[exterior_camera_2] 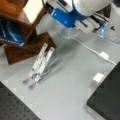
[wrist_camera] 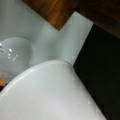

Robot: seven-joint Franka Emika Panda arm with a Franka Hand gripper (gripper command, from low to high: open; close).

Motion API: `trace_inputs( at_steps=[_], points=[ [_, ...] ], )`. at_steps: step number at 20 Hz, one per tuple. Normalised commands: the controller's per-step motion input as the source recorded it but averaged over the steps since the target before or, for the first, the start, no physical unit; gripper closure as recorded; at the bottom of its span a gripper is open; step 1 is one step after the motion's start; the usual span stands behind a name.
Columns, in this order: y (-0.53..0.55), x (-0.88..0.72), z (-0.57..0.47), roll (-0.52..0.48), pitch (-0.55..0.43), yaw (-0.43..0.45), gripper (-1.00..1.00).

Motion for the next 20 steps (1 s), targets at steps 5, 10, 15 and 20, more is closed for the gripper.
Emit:
trace_inputs(
  at_steps=[5, 10, 15, 20],
  points=[
    [-0.21, 0.17, 0.25, -0.327, 0.328, -0.022, -1.0],
    [-0.26, 0.14, 0.29, -0.33, 0.319, -0.096, -1.0],
    [-0.19, 0.19, 0.2, -0.243, 0.229, -0.176, -1.0],
    [-0.01, 0.27, 0.08, -0.367, 0.189, -0.312, -1.0]
  ],
)
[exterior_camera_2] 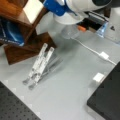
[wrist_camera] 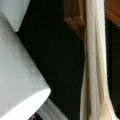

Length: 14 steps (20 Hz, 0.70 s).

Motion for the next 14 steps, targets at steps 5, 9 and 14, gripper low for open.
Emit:
trace_inputs(
  at_steps=[5, 9, 14],
  points=[
    [0.12, 0.38, 0.02, -0.475, 0.24, -0.3, -1.0],
    [0.12, 0.4, 0.01, -0.459, 0.19, -0.248, -1.0],
    [0.02, 0.35, 0.05, -0.373, 0.112, -0.21, -1.0]
  ],
)
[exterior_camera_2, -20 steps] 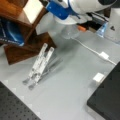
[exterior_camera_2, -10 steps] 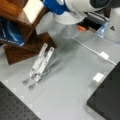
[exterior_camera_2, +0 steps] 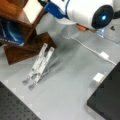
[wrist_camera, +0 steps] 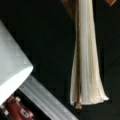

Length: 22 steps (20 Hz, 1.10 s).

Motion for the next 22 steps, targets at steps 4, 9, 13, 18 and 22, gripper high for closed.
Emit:
trace_inputs(
  at_steps=[4, 9, 13, 18, 22],
  points=[
    [-0.1, 0.28, 0.08, -0.27, 0.027, -0.163, -1.0],
    [-0.08, 0.21, 0.06, -0.215, -0.005, -0.14, -1.0],
    [-0.06, 0.15, -0.03, -0.197, -0.022, -0.117, -1.0],
    [-0.08, 0.12, -0.03, -0.162, -0.03, -0.077, -1.0],
    [-0.04, 0.06, -0.07, -0.206, -0.027, -0.016, -1.0]
  ],
)
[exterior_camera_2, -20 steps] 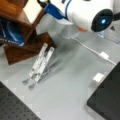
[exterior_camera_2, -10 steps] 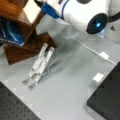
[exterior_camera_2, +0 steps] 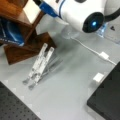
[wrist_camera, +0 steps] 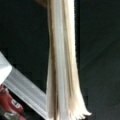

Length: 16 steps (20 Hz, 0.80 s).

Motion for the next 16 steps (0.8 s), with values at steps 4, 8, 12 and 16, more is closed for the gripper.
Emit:
trace_inputs(
  at_steps=[4, 8, 12, 16],
  points=[
    [-0.05, -0.01, -0.09, -0.205, -0.037, 0.009, -1.0],
    [-0.04, -0.02, -0.08, -0.213, -0.041, 0.06, -1.0],
    [-0.1, -0.04, -0.07, -0.2, -0.044, 0.103, -1.0],
    [-0.12, -0.03, -0.05, -0.181, -0.05, 0.114, -1.0]
  ],
)
